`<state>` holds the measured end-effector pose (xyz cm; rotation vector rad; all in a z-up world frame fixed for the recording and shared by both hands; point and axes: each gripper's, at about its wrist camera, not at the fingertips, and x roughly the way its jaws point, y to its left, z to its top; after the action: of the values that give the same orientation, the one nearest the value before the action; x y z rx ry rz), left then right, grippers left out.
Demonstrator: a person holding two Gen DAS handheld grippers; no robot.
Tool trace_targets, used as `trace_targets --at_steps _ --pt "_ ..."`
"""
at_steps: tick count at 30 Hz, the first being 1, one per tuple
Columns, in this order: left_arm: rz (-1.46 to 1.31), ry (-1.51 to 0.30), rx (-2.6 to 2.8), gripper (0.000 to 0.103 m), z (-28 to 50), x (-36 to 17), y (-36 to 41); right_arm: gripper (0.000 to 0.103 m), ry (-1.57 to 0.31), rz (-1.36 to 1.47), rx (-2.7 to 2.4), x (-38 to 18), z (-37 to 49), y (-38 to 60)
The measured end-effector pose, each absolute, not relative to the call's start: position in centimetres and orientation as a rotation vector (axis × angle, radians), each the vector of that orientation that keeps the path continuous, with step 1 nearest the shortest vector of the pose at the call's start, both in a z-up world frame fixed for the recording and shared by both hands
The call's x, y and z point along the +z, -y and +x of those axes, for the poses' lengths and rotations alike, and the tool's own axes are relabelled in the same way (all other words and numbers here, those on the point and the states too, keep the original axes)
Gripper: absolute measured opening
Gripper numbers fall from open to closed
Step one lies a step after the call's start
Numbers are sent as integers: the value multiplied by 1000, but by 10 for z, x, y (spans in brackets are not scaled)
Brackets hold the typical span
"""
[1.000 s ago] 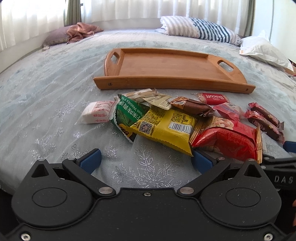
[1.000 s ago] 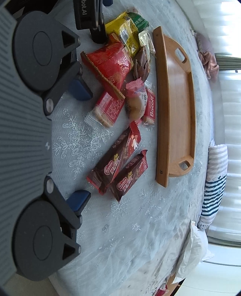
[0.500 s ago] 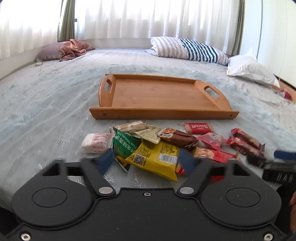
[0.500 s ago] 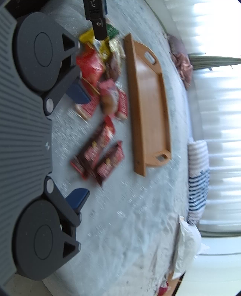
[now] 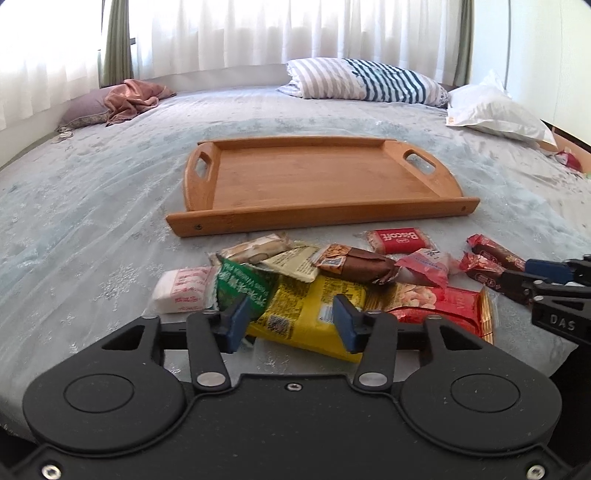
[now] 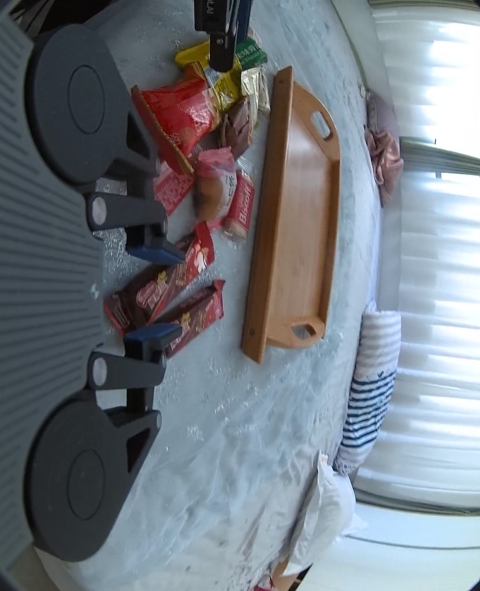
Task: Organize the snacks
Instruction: 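Grasp the yellow chip bag with the left gripper while the right grasps a red chocolate bar, then carry the yellow bag and red bar onto the wooden tray with both grippers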
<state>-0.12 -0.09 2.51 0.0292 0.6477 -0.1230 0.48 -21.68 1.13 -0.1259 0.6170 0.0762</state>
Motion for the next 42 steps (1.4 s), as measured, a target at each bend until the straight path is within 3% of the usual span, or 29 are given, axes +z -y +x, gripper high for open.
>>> trace_targets --at_steps 11,13,16,21,32,33,35,42 --pt "6 -721 -216 73 24 6 9 40 -632 -63 107 4 18 224" --pt "51 -705 -209 71 20 4 14 41 -632 -50 110 4 18 222" --pt "64 -689 -191 60 13 6 16 41 -630 -43 133 4 13 218" --pt "18 -699 -194 54 9 12 9 40 -632 6 162 7 8 218" --pt "-21 -695 -199 50 -1 23 4 41 -619 -31 112 6 18 213" --pt "-26 -694 -200 50 -2 24 4 39 -627 -29 111 6 19 212" --pt "-32 -690 -200 50 -5 27 2 27 -634 -17 102 6 18 212" --pt "-87 -632 -203 50 -17 47 -5 26 -554 29 56 21 7 218"
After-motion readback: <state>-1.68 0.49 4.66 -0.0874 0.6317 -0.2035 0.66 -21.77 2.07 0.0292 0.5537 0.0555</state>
